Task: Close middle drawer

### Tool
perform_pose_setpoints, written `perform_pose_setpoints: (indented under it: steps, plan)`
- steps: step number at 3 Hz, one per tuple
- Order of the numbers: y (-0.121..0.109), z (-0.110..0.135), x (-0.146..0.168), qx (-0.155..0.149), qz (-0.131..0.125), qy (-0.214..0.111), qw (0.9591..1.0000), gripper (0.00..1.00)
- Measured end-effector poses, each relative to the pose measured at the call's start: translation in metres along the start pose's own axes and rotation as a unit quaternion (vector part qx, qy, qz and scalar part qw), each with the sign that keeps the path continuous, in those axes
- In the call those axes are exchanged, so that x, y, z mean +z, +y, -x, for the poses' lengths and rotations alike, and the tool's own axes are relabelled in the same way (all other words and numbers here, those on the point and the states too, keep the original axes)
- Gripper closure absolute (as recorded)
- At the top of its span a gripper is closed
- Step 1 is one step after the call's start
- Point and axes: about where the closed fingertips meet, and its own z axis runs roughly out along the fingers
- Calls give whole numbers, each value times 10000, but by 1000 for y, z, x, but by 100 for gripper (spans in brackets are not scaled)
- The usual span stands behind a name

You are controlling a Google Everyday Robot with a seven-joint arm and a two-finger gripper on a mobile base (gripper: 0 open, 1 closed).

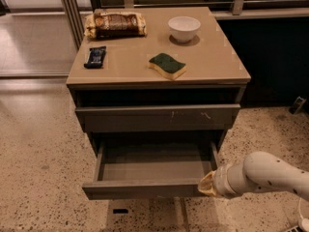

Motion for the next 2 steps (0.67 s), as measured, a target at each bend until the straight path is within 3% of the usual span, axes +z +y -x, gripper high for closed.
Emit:
perform_pose_setpoints:
  steps: [1, 2]
  plan:
    - [5, -23, 71, 87, 208, -209, 9995, 100]
    - [5, -23, 71, 85, 209, -209, 9995, 100]
